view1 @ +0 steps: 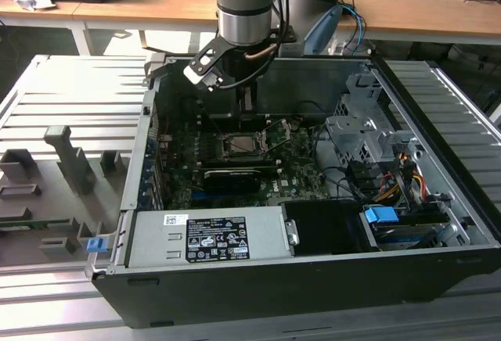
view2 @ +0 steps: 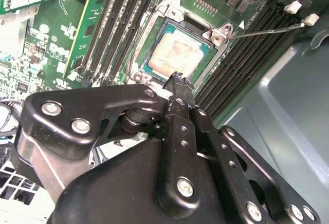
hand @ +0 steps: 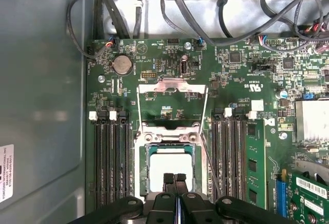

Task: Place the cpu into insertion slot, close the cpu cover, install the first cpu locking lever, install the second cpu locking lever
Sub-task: 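Close the cpu cover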

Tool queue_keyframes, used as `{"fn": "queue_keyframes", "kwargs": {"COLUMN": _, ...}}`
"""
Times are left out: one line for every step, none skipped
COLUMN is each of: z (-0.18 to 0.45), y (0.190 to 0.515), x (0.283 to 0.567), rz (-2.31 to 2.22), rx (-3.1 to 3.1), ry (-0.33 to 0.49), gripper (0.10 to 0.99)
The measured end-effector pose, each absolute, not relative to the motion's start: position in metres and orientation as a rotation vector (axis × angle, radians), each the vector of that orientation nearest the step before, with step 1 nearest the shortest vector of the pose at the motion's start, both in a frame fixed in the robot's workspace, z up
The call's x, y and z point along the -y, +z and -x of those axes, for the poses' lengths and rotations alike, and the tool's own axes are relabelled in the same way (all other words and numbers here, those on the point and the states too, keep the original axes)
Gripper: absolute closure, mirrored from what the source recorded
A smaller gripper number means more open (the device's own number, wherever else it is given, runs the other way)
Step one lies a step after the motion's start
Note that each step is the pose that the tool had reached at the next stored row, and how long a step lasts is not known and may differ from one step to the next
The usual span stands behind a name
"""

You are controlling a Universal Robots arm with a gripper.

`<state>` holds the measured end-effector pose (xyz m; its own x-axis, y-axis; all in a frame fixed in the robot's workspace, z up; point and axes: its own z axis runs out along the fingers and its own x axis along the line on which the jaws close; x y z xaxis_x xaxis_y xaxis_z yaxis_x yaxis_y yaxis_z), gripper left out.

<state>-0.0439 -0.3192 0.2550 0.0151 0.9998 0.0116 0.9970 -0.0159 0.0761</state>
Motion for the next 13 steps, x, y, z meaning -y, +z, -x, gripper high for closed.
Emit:
{"fn": "queue_keyframes", "kwargs": {"z": 0.0439, "y": 0.2557, "x": 0.3192, "rz": -2.205, "rx": -2.171, "ry": 0.096, "gripper": 0.98}}
{"fn": "queue_keyframes", "kwargs": {"z": 0.0439, "y": 0.2561, "x": 0.3192, "rz": -2.205, "rx": -2.171, "ry": 0.096, "gripper": 0.98}}
{"fn": "queue_keyframes", "kwargs": {"z": 0.0439, "y": 0.2566, "x": 0.3192, "rz": -2.205, "rx": -2.171, "ry": 0.096, "gripper": 0.98}}
{"fn": "queue_keyframes", "kwargs": {"z": 0.0439, "y": 0.2572, "x": 0.3192, "rz": -2.204, "rx": -2.171, "ry": 0.095, "gripper": 0.98}}
{"fn": "queue_keyframes", "kwargs": {"z": 0.0439, "y": 0.2576, "x": 0.3191, "rz": -2.204, "rx": -2.171, "ry": 0.095, "gripper": 0.98}}
{"fn": "queue_keyframes", "kwargs": {"z": 0.0439, "y": 0.2579, "x": 0.3191, "rz": -2.204, "rx": -2.171, "ry": 0.095, "gripper": 0.98}}
{"fn": "queue_keyframes", "kwargs": {"z": 0.0439, "y": 0.2583, "x": 0.3191, "rz": -2.204, "rx": -2.171, "ry": 0.095, "gripper": 0.98}}
{"fn": "queue_keyframes", "kwargs": {"z": 0.0439, "y": 0.2586, "x": 0.3191, "rz": -2.204, "rx": -2.171, "ry": 0.095, "gripper": 0.98}}
{"fn": "queue_keyframes", "kwargs": {"z": 0.0439, "y": 0.259, "x": 0.3191, "rz": -2.204, "rx": -2.171, "ry": 0.095, "gripper": 0.98}}
{"fn": "queue_keyframes", "kwargs": {"z": 0.0439, "y": 0.2595, "x": 0.3191, "rz": -2.204, "rx": -2.171, "ry": 0.095, "gripper": 0.98}}
{"fn": "queue_keyframes", "kwargs": {"z": 0.0439, "y": 0.2598, "x": 0.3191, "rz": -2.204, "rx": -2.171, "ry": 0.095, "gripper": 0.98}}
{"fn": "queue_keyframes", "kwargs": {"z": 0.0439, "y": 0.2602, "x": 0.3191, "rz": -2.204, "rx": -2.171, "ry": 0.095, "gripper": 0.98}}
{"fn": "queue_keyframes", "kwargs": {"z": 0.0439, "y": 0.2606, "x": 0.3191, "rz": -2.204, "rx": -2.171, "ry": 0.095, "gripper": 0.98}}
